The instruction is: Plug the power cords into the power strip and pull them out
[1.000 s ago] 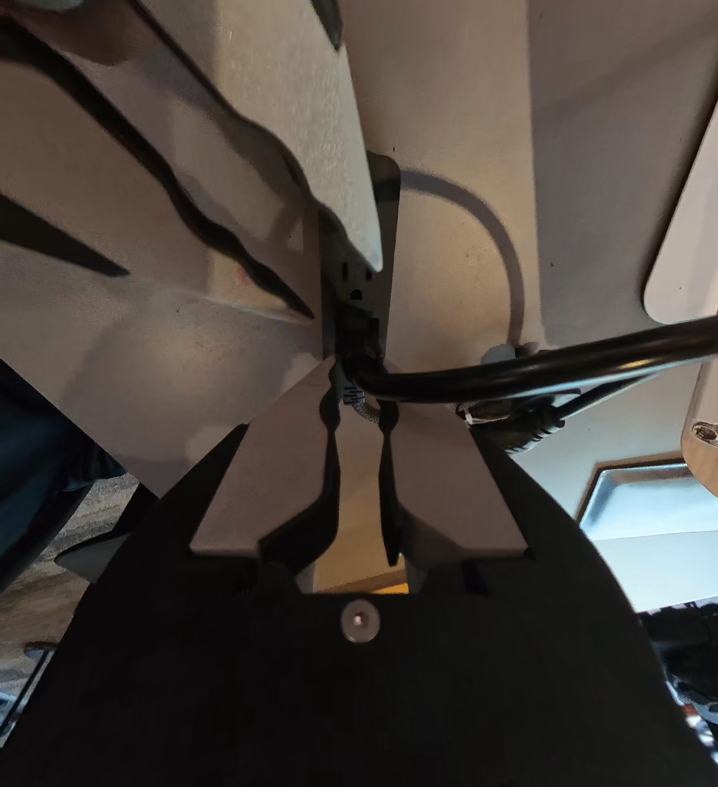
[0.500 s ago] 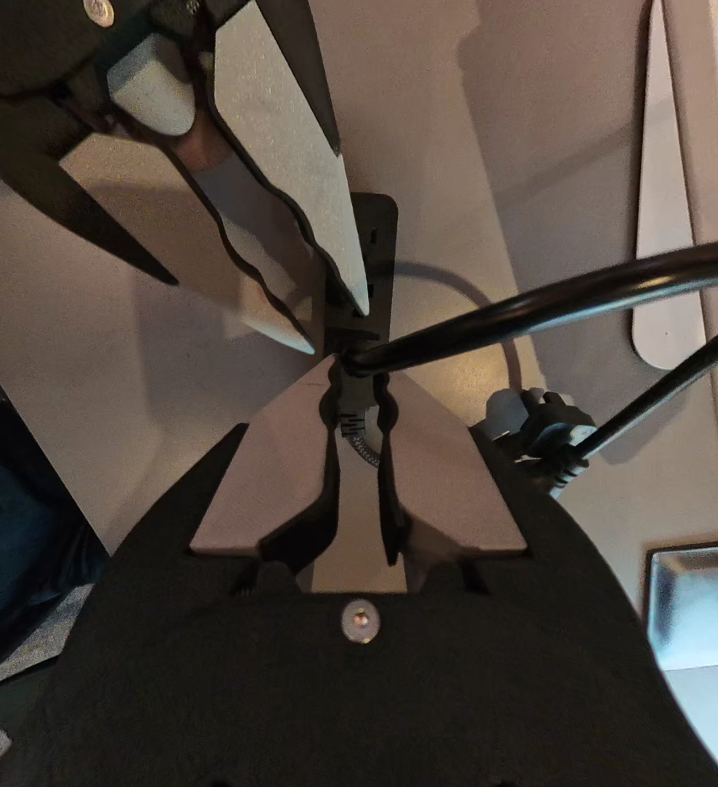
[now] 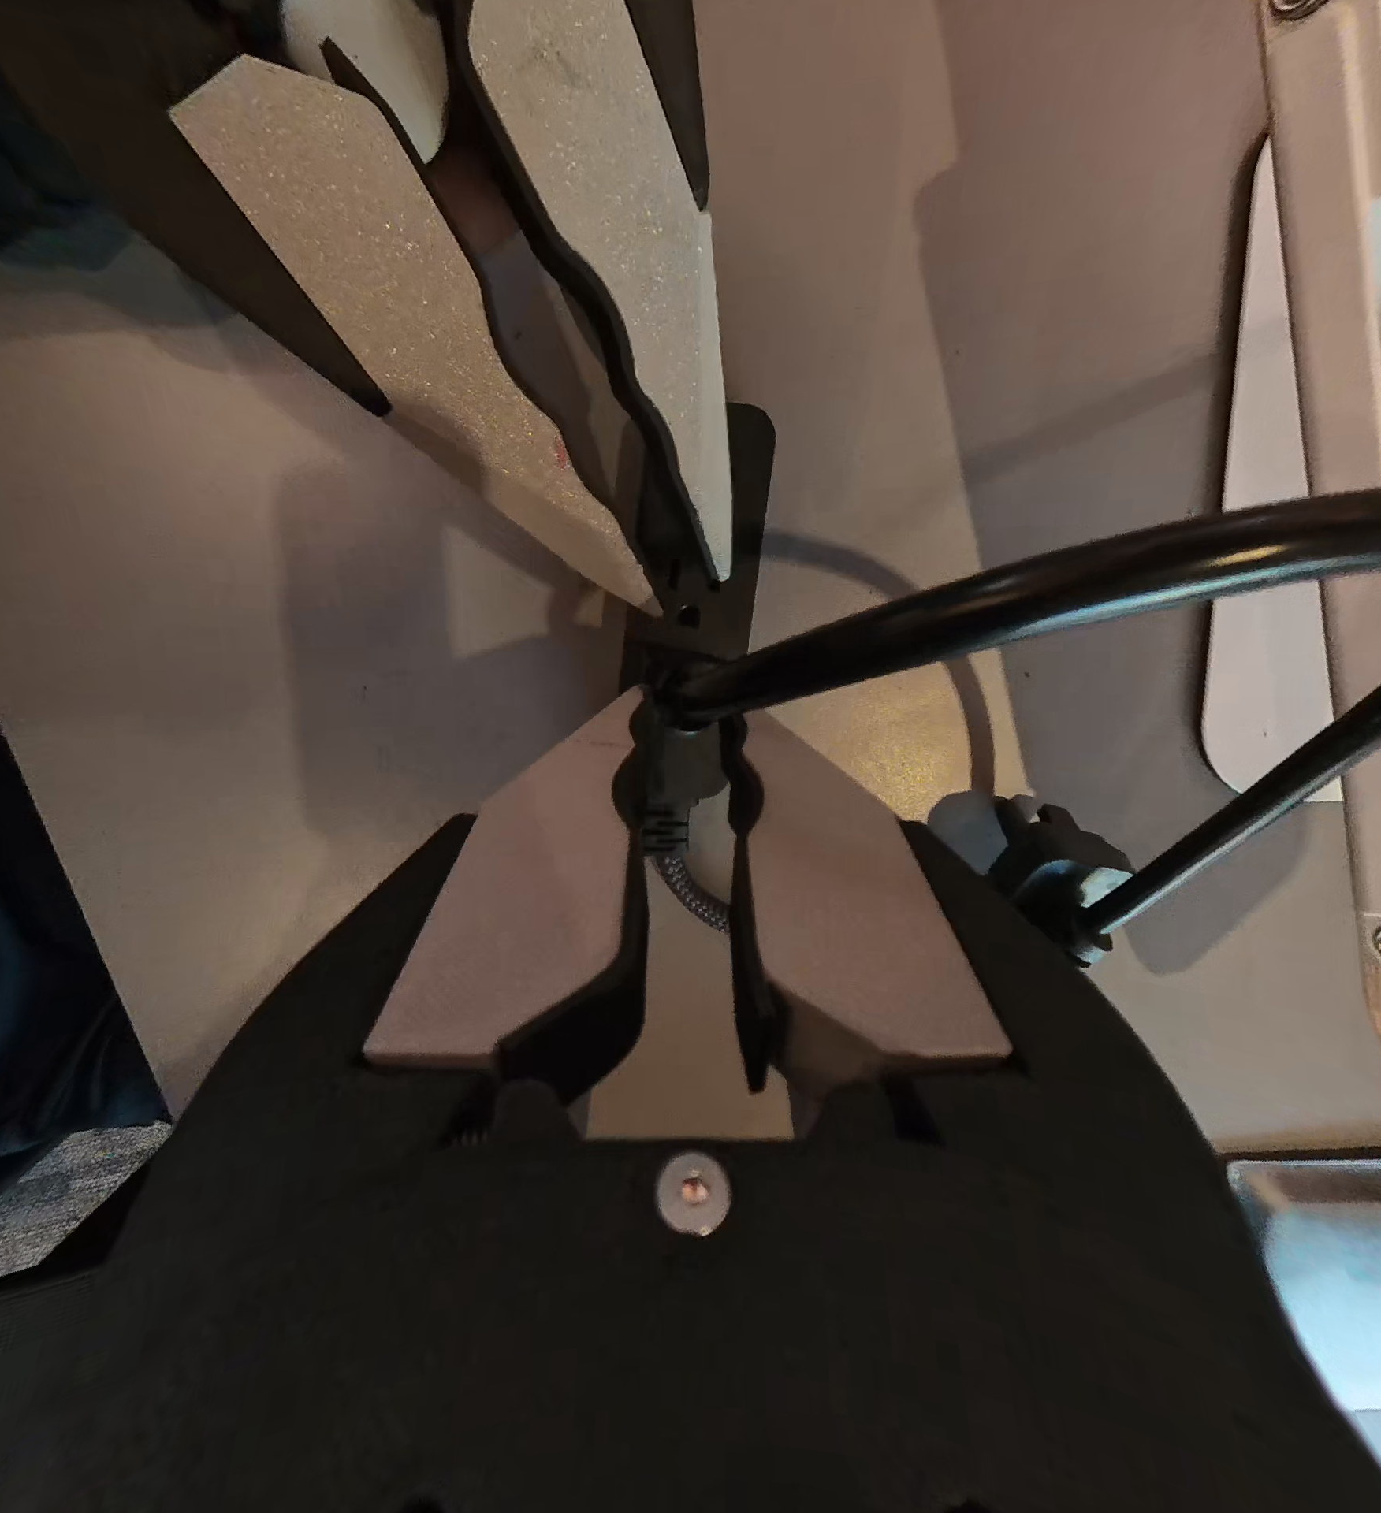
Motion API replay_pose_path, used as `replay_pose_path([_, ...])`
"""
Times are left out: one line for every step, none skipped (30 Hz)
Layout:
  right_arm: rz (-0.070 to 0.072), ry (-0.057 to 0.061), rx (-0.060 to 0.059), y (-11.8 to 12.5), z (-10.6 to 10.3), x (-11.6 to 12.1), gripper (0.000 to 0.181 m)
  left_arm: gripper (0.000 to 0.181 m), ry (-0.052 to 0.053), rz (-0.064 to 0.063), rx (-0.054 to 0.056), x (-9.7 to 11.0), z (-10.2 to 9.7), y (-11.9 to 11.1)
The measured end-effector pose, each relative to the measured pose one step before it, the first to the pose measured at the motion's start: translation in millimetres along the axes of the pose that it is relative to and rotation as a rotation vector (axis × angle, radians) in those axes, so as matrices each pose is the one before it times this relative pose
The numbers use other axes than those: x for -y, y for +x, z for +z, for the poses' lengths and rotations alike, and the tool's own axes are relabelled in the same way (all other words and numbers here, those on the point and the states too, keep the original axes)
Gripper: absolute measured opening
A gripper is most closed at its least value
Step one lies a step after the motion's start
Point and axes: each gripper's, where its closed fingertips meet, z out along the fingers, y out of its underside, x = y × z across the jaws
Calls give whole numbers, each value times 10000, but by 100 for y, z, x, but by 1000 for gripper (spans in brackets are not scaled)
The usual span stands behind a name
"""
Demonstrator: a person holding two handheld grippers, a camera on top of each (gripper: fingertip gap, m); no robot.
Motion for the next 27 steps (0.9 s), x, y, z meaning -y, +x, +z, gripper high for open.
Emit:
replay_pose_path([-79,-145,-18,-24,-33,-68,13,9,-3,-7,-11,-2,49,2])
replay_pose_path([-113,-204,-32,-23,-21,-91,13,9,18,0,-36,46,56,32])
replay_pose_path([-166,-236,-34,-42,-21,-84,13,9,45,28,-54,96,61,67])
replay_pose_path([-202,-232,-38,-47,-14,-66,13,9,84,53,-96,139,68,147])
replay_pose_path([-189,-217,-26,-57,-6,-57,13,9,83,54,-170,129,92,223])
replay_pose_path([-168,-206,12,-69,-27,-82,13,9,42,30,-190,57,96,211])
replay_pose_path([-202,-157,29,-90,-26,-68,13,9,-10,13,-101,3,100,56])
replay_pose_path([-235,-84,33,-110,-18,-57,12,9,-53,37,-65,-51,122,24])
replay_pose_path([-146,-14,65,-127,-19,-48,12,9,-79,89,-100,-46,113,106])
replay_pose_path([2,53,99,-108,-12,-32,12,9,-77,150,-93,3,103,113])
replay_pose_path([53,123,92,-60,0,0,12,9,-67,163,-84,71,104,93])
replay_pose_path([63,156,74,17,-8,-20,12,8,-64,146,-111,109,102,120])
replay_pose_path([67,150,80,23,-21,-74,12,6,-116,164,-98,45,102,80])
replay_pose_path([50,145,78,16,-30,-75,12,7,-102,197,-59,81,70,25])
replay_pose_path([36,133,49,15,-25,-62,12,8,-76,224,-167,156,45,173])
replay_pose_path([36,107,18,23,-22,-29,12,9,-94,204,-267,143,32,310])
replay_pose_path([18,75,-10,24,-14,-13,12,10,-149,176,-272,76,28,279])
replay_pose_path([-15,65,-26,16,-6,17,12,11,-229,166,-262,-39,41,225])
replay_pose_path([-18,56,-25,-14,-1,9,12,15,-282,148,-221,-116,69,118])
replay_pose_path([-8,45,-19,-6,8,8,12,17,-324,97,-60,-176,117,-161])
replay_pose_path([-9,29,-10,-3,-11,-7,12,17,-345,75,-17,-194,171,-244])
replay_pose_path([-8,16,-3,-1,4,6,12,19,-317,87,-96,-155,179,-87])
replay_pose_path([-4,3,2,-5,-1,-3,12,19,-192,51,-152,61,94,42])
replay_pose_path([-8,-4,3,-1,2,7,12,20,-211,81,-59,14,55,-47])
replay_pose_path([-15,-5,4,1,2,6,12,21,-183,125,-22,-3,3,-51])
replay_pose_path([-23,0,9,-8,7,17,12,21,-172,147,-21,-30,-38,-6])
replay_pose_path([-30,-2,15,6,2,4,12,20,-155,159,-2,-29,-125,-24])
